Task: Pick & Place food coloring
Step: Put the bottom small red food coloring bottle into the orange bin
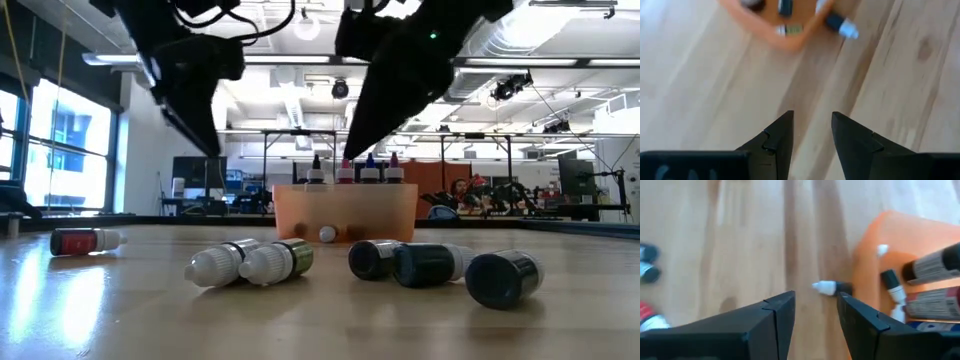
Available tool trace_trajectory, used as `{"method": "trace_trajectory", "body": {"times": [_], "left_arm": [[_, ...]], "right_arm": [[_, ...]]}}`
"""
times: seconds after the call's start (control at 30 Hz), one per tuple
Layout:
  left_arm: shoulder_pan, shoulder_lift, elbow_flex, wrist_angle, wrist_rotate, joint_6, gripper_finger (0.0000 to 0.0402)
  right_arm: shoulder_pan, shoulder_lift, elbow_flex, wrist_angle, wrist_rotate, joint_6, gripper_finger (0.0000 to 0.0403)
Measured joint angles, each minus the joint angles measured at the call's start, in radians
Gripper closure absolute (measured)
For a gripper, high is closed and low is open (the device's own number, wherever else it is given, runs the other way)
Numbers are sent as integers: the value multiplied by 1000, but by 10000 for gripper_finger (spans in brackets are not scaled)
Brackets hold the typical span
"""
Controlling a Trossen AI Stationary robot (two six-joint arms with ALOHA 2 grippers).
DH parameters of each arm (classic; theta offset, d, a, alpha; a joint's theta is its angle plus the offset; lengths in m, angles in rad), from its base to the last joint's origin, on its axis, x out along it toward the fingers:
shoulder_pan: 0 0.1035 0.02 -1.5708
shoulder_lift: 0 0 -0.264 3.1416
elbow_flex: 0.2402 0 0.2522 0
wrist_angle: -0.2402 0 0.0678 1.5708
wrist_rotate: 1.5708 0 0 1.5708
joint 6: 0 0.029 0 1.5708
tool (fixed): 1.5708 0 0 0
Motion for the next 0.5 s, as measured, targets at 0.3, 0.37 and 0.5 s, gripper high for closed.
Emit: {"method": "trace_trajectory", "body": {"times": [0.3, 0.37, 0.5], "left_arm": [[-250, 11, 0, -54, 63, -358, 271], [-298, 36, 0, -51, 61, -430, 271], [-375, 43, 0, -48, -4, -547, 271]], "right_arm": [[119, 0, -20, 31, -164, -18, 263], [141, 0, -42, 79, -206, -23, 263], [181, 0, -97, 160, -239, -24, 263]]}}
